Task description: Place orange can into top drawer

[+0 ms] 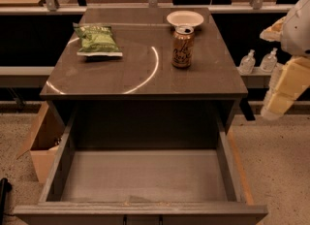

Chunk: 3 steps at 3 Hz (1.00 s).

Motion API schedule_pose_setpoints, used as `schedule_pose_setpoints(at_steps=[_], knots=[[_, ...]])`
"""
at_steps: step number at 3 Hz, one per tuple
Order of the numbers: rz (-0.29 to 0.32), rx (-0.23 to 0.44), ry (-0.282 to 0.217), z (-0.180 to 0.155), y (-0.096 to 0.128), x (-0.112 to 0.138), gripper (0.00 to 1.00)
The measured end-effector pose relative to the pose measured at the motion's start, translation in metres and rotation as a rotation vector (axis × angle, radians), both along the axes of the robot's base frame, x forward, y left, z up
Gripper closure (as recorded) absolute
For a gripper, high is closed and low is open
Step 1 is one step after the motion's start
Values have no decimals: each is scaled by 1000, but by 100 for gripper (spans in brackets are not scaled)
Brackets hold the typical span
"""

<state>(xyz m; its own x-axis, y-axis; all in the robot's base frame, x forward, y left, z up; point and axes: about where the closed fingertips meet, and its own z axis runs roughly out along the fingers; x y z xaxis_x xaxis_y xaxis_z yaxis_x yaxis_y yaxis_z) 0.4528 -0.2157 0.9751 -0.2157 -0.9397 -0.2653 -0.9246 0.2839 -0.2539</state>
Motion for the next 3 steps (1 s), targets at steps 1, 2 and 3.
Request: schedule_pose_setpoints(at_steps=[1,2,3], knots=[[-9,219,-89,-11,-2,67,0],[-23,428,-158,-20,-4,129,0],[-29,495,-155,-29,-3,148,0]])
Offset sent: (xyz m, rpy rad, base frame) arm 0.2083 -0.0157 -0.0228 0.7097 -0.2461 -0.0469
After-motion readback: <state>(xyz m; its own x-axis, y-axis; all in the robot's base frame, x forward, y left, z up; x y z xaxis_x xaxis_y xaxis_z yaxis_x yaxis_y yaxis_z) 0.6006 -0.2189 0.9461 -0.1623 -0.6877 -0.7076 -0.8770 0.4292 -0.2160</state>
